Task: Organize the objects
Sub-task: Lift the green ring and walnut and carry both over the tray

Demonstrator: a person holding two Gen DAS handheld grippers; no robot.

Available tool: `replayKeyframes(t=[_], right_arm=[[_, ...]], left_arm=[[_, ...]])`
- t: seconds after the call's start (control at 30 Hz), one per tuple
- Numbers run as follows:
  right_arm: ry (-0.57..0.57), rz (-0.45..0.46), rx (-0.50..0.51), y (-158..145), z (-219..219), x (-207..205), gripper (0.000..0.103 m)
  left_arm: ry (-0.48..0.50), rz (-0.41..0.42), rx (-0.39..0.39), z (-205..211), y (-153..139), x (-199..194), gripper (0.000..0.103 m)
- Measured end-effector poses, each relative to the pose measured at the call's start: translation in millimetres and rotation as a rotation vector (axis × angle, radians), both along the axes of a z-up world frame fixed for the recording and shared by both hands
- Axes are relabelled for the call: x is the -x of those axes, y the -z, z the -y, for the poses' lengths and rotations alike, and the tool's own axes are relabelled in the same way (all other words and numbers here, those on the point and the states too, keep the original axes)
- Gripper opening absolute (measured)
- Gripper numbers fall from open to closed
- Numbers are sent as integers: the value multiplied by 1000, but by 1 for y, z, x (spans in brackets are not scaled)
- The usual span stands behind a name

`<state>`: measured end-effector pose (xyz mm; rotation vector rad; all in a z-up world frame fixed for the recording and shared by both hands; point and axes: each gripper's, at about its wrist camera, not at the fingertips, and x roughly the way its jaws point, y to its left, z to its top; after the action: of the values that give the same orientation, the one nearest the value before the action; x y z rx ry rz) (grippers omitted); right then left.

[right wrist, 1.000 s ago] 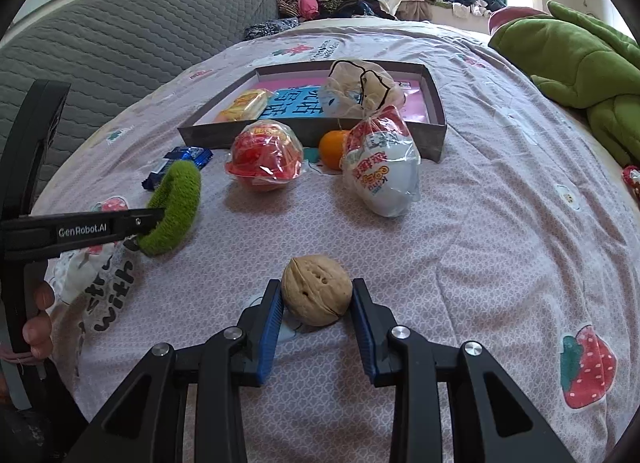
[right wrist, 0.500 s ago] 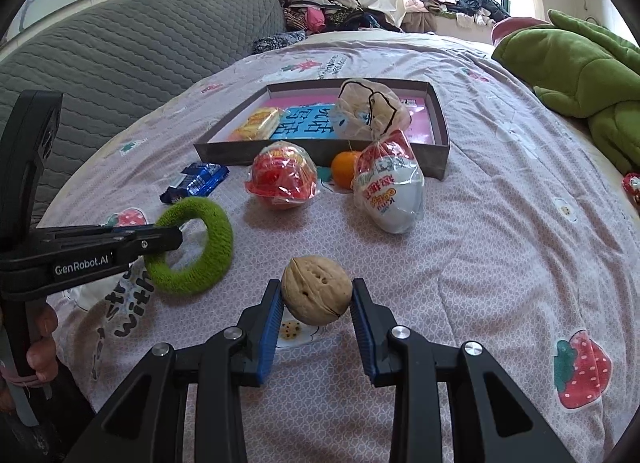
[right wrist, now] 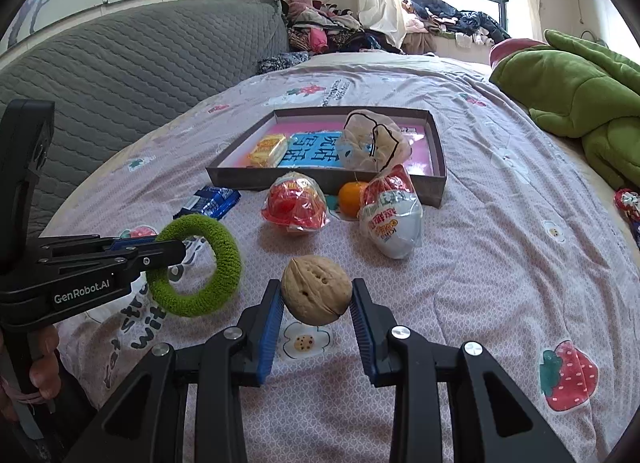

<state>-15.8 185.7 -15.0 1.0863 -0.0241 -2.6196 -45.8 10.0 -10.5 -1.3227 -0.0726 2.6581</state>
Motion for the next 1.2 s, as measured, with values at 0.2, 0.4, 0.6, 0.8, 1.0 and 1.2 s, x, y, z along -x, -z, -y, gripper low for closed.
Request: replayKeyframes(t=[0.2, 0.4, 0.6, 0.8, 1.0, 1.2], right_arm=[[14, -50, 21, -7, -4, -3, 34], [18, -103, 17, -18, -2, -2, 34], [22, -153, 6, -28, 1, 2, 34], [20, -212, -9, -43, 6, 11, 34], [8, -251, -13, -55, 8, 21, 34], [-3, -283, -1, -67, 7, 32, 34]], left_arm=[[-2, -62, -14, 0, -8, -2, 13], [-19, -139, -30, 2, -15, -5, 13], [-27, -192, -30, 1, -21, -4, 13], [-32, -257, -14, -5, -33, -2, 13], [-33, -293, -3, -9, -44, 5, 13], [-40, -323, -1, -13, -58, 15, 13]])
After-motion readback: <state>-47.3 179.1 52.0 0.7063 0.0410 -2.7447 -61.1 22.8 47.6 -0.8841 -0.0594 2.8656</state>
